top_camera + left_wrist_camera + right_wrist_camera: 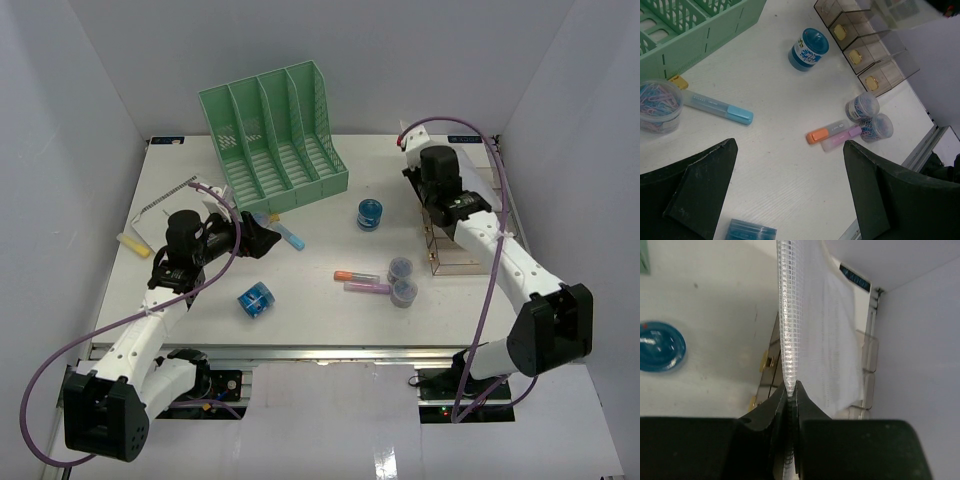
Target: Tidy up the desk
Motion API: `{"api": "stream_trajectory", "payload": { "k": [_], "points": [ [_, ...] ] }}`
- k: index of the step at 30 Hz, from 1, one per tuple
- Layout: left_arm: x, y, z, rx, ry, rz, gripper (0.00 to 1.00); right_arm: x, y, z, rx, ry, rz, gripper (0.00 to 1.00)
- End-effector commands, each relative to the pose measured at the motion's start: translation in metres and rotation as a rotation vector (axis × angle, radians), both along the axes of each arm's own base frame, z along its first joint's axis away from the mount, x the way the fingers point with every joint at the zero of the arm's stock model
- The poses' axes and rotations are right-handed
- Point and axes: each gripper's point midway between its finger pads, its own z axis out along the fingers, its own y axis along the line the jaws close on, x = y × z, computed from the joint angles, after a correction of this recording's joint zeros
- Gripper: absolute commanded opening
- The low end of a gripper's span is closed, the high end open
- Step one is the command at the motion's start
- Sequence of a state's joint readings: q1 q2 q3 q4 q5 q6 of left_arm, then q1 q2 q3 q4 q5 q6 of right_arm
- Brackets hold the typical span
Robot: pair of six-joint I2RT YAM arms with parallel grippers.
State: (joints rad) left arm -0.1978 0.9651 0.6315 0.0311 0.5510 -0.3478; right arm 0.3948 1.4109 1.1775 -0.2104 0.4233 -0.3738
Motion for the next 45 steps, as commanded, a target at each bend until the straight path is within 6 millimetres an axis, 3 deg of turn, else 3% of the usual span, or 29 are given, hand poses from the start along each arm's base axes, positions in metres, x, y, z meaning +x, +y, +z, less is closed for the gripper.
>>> {"api": "stream_trajectory", "payload": {
  "k": [1,3,7,14,16,22,28,45],
  "points": [
    [0.000,-0.002,0.026,-0.011,-0.080,-0.018,0.98,0.008,0.026,0.098,0.151,-0.183,0.109,0.08],
    [0.000,-0.002,0.026,-0.011,-0.080,-0.017,0.98,0.011,0.033,0.123,0.190,-0.207,0.128,0.08],
    [0.000,-0.001,0.025,-0.009,-0.080,-0.015,0.98,0.019,0.042,0.148,0.236,-0.238,0.142,0.08],
    [0.002,0.000,0.025,-0.001,-0.085,-0.005,0.98,0.030,0.066,0.217,0.359,-0.335,0.219,0.08],
    [0.004,0.001,0.024,0.006,-0.083,0.003,0.98,0.031,0.080,0.235,0.417,-0.349,0.272,0.08],
    [0.007,0.003,0.019,0.019,-0.073,0.012,0.98,0.032,0.108,0.270,0.516,-0.386,0.366,0.08],
    [0.010,0.005,0.015,0.035,-0.066,0.027,0.98,0.044,0.134,0.276,0.579,-0.376,0.429,0.08],
    [0.010,0.005,0.016,0.039,-0.070,0.025,0.98,0.083,0.157,0.229,0.621,-0.289,0.403,0.08]
  ]
}}
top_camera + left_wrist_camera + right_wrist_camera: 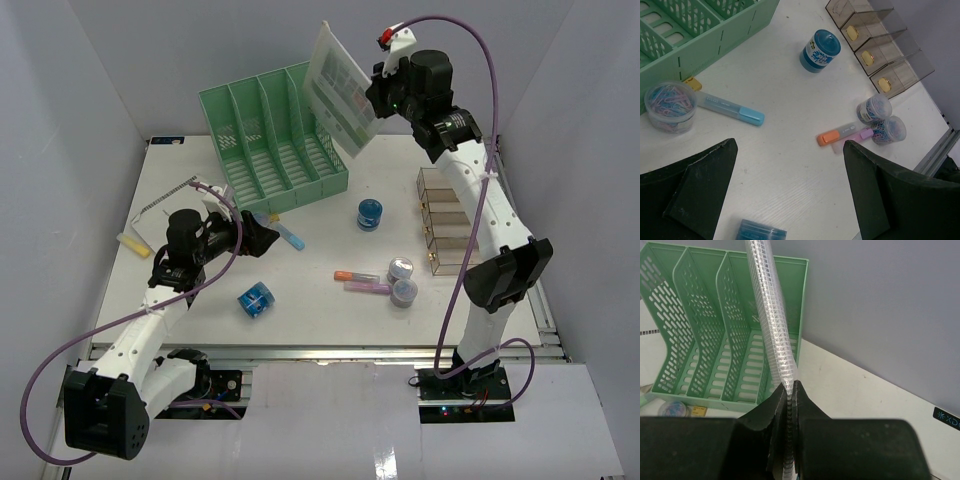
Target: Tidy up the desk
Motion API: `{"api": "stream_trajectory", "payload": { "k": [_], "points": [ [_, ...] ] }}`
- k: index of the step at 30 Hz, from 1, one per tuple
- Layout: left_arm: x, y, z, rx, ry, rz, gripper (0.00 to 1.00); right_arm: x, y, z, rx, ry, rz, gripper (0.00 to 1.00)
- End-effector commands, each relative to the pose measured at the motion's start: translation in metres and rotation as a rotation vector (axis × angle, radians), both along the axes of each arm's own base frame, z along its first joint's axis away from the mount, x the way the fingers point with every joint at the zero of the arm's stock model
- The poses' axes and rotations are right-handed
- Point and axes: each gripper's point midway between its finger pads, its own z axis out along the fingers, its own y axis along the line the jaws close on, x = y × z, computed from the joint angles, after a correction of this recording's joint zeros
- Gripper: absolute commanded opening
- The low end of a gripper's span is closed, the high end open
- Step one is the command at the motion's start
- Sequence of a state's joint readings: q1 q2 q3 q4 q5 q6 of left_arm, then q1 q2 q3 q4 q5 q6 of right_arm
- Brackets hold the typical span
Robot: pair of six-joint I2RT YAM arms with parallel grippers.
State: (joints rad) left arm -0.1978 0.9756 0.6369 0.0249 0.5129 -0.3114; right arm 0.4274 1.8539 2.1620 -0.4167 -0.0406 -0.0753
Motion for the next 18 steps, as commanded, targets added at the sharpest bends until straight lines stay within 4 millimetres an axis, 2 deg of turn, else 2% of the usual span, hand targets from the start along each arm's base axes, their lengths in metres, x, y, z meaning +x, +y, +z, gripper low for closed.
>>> {"api": "stream_trajectory", "payload": {
  "k": [1,6,13,18],
  "points": [
    [0.004,0.000,0.019,0.003,-0.054,-0.004,0.98,0.005,0.008,0.042,0.108,-0.110,0.012,0.08],
    [0.005,0.000,0.017,0.004,-0.050,-0.003,0.98,0.009,0.015,0.034,0.149,-0.070,0.023,0.08],
    [0.006,0.000,0.015,0.006,-0.044,-0.003,0.98,0.005,0.025,0.035,0.222,-0.027,0.052,0.08],
    [0.006,0.000,0.014,0.009,-0.040,-0.004,0.98,0.012,0.025,0.026,0.234,-0.005,0.037,0.08]
  ]
}}
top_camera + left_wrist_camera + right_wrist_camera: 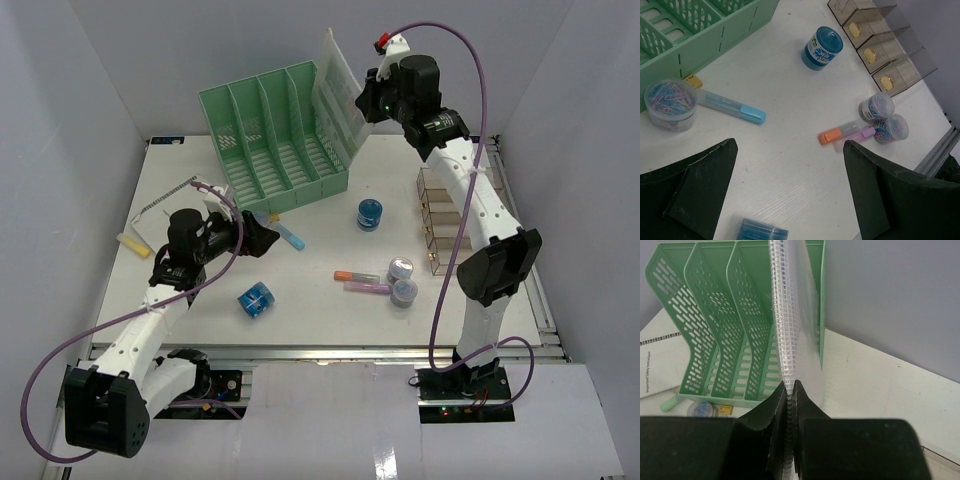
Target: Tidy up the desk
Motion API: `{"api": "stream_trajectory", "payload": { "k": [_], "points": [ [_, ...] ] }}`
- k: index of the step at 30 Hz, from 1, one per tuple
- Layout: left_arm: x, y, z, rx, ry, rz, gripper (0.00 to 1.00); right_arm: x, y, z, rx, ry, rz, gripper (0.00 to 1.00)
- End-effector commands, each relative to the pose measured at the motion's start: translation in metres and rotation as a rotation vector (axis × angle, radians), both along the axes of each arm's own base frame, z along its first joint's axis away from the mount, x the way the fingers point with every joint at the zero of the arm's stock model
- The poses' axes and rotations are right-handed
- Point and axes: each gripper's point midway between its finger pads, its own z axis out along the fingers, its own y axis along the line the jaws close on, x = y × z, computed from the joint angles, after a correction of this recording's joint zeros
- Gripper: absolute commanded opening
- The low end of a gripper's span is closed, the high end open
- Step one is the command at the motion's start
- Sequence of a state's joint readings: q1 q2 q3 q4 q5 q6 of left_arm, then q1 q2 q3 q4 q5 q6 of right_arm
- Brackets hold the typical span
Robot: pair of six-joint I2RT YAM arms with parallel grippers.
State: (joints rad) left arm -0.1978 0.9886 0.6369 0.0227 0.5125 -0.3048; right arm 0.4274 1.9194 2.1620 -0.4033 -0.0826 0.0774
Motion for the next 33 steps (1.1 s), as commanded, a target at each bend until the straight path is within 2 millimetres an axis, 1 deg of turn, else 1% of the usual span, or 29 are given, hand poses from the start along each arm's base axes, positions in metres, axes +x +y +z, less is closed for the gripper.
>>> {"api": "stream_trajectory", "payload": {
  "k": [1,5,12,18,21,24,28,33],
  "points": [
    [0.005,0.000,0.018,0.001,-0.050,-0.003,0.98,0.001,0.006,0.061,0.132,-0.139,0.015,0.08],
    [0.006,0.000,0.016,0.002,-0.044,-0.002,0.98,-0.003,0.006,0.079,0.161,-0.172,0.016,0.08],
    [0.008,0.000,0.011,0.010,-0.030,0.001,0.98,-0.008,0.010,0.100,0.211,-0.202,0.041,0.08],
    [0.010,0.002,0.008,0.019,-0.023,0.011,0.98,-0.010,0.016,0.101,0.249,-0.179,0.065,0.08],
    [0.010,0.002,0.007,0.023,-0.021,0.013,0.98,-0.010,0.016,0.104,0.253,-0.183,0.061,0.08],
    [0.010,0.003,0.007,0.025,-0.021,0.015,0.98,-0.002,0.013,0.092,0.227,-0.174,0.033,0.08],
    [0.010,0.003,0.009,0.026,-0.027,0.018,0.98,0.012,0.009,0.064,0.192,-0.135,0.010,0.08],
    [0.009,0.003,0.012,0.025,-0.036,0.017,0.98,0.012,0.012,0.039,0.159,-0.093,0.033,0.08]
  ]
}}
